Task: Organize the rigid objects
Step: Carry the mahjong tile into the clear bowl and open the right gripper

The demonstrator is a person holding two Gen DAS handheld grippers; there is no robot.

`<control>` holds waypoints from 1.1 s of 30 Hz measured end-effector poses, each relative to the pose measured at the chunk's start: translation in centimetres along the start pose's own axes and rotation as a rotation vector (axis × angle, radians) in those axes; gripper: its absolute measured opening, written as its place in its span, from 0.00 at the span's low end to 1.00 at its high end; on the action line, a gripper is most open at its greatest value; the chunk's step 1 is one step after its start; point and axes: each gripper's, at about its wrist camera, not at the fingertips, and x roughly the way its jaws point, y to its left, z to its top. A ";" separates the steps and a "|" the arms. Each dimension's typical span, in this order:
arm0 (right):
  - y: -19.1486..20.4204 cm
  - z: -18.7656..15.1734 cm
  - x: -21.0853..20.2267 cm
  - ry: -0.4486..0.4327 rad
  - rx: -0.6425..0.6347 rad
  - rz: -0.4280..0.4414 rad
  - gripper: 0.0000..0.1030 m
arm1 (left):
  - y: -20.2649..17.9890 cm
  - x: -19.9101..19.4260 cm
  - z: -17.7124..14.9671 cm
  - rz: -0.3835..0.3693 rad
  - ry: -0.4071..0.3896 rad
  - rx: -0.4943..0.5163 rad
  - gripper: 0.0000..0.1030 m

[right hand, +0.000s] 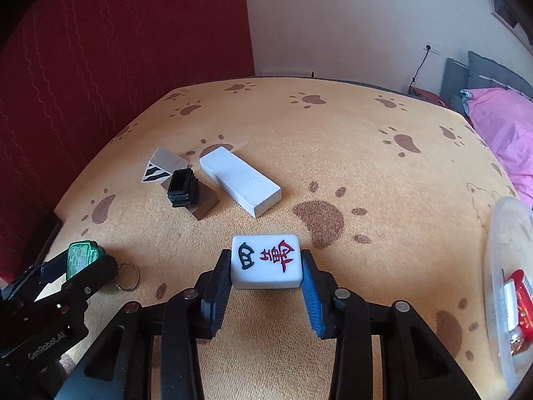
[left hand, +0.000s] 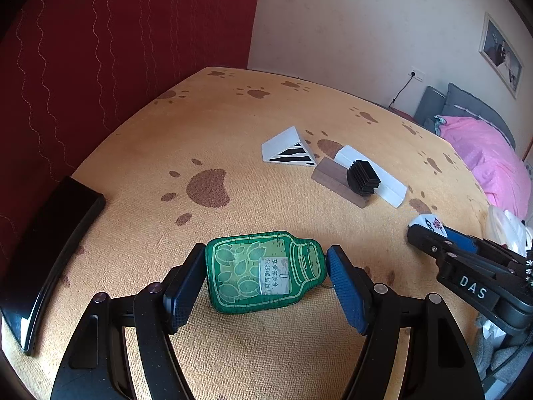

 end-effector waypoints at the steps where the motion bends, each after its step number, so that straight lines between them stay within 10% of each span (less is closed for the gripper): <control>1: -0.2 -0.1 -0.3 -0.001 0.007 0.000 0.41 | 0.0 0.0 0.0 0.000 0.000 0.000 0.71; 33: -10.2 -4.2 -8.2 -0.100 0.246 -0.084 0.41 | -0.2 -0.2 0.1 0.036 -0.013 0.005 0.71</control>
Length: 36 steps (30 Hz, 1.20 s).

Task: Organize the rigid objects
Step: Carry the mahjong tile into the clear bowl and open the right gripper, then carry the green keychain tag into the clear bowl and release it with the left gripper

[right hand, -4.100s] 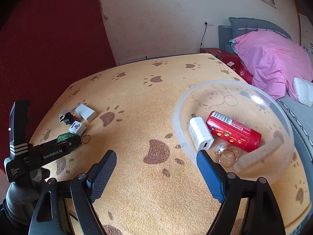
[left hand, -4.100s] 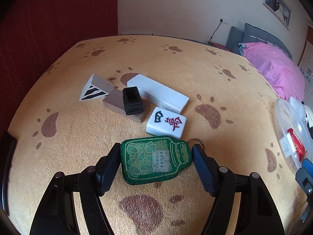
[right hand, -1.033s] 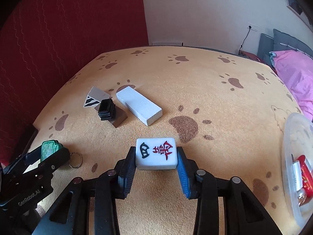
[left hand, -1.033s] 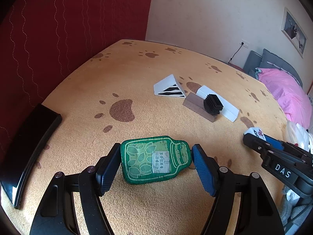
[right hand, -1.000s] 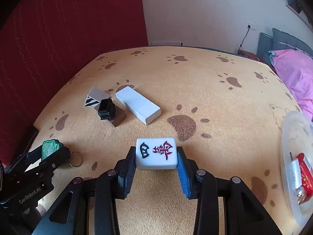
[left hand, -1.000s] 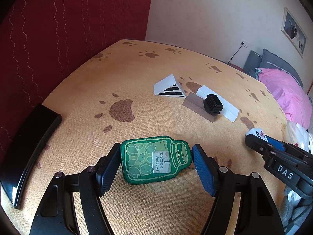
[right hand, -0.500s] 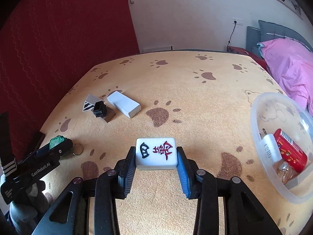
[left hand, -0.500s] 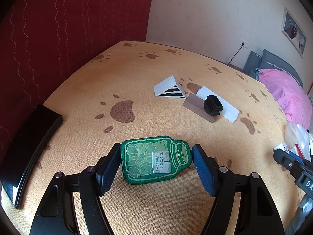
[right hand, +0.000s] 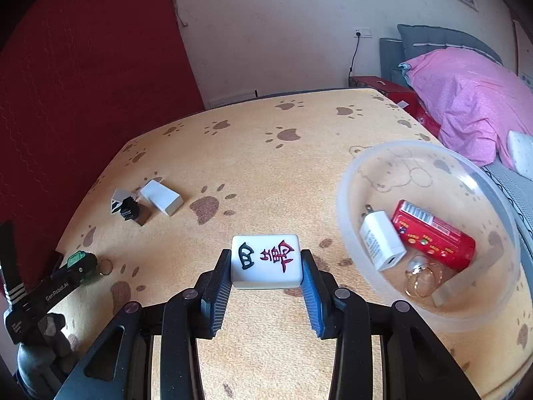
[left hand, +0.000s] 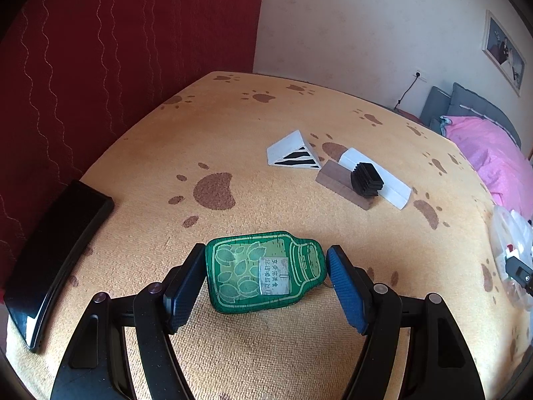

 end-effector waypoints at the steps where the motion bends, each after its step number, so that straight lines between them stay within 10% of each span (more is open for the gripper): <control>1: -0.4 0.0 -0.2 -0.004 0.007 -0.008 0.41 | 0.0 0.0 0.0 0.002 0.001 0.001 0.71; 36: -13.6 -1.3 -4.1 -0.073 0.204 -0.231 0.46 | -8.2 -2.1 0.0 -0.113 0.014 0.128 0.71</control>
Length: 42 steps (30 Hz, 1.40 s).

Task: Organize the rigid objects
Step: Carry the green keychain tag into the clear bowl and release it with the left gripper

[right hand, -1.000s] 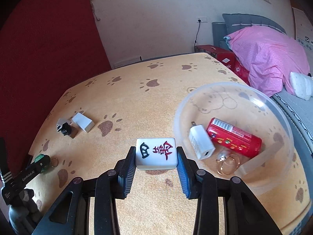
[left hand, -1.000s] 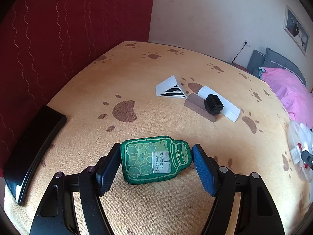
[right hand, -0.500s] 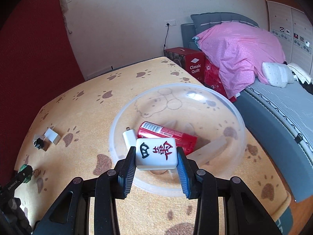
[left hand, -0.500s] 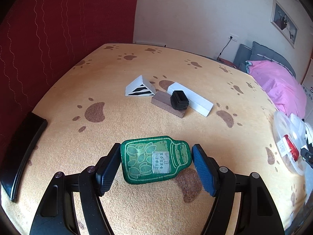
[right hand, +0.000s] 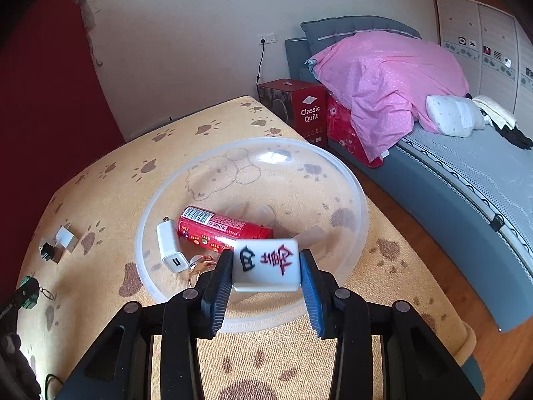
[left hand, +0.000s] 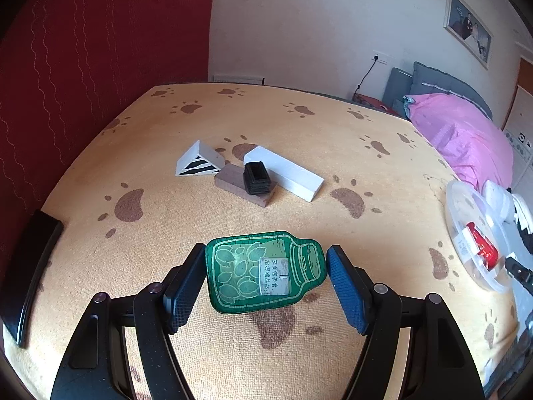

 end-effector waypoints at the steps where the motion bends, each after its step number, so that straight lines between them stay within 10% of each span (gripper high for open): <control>1: -0.1 0.1 -0.1 -0.010 -0.001 0.002 0.50 | -0.3 0.0 0.0 -0.002 0.001 0.004 0.71; 17: -1.8 -0.2 0.1 -0.054 -0.002 -0.014 0.61 | -6.6 -0.4 0.8 -0.066 0.002 0.112 0.71; 42: -4.0 -0.4 0.4 -0.129 0.043 -0.108 0.65 | -23.4 1.4 -0.4 -0.401 0.090 0.431 0.71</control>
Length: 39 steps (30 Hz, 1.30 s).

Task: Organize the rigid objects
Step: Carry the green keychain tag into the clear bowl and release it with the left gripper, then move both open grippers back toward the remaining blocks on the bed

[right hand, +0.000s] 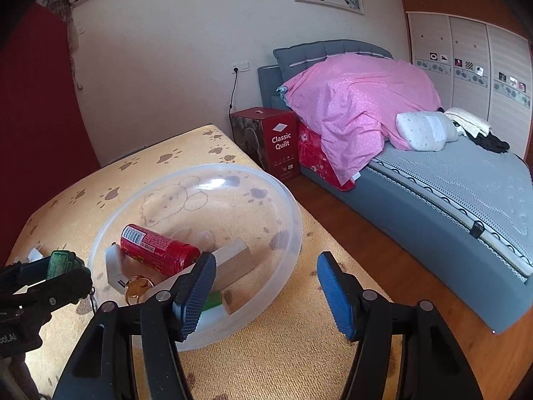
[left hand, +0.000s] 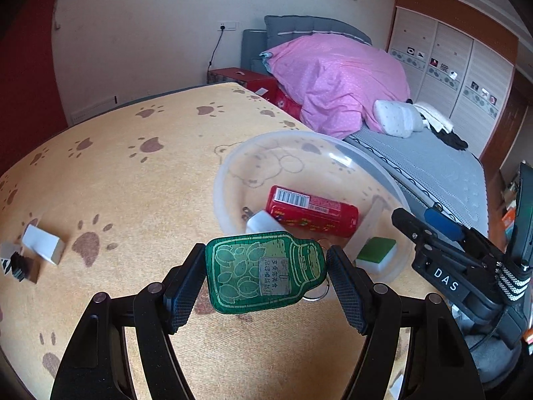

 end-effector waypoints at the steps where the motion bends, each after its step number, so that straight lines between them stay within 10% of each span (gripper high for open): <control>1: -0.1 0.0 0.0 -0.001 0.003 -0.002 0.65 | -0.2 0.3 0.2 -0.008 0.002 0.005 0.71; 10: -0.4 0.0 0.0 -0.001 0.016 -0.009 0.65 | -0.9 1.6 0.4 -0.063 -0.022 0.014 0.77; 39: -0.2 0.0 0.0 0.004 0.016 -0.001 0.66 | 1.5 1.8 -0.7 0.127 -0.043 0.030 0.78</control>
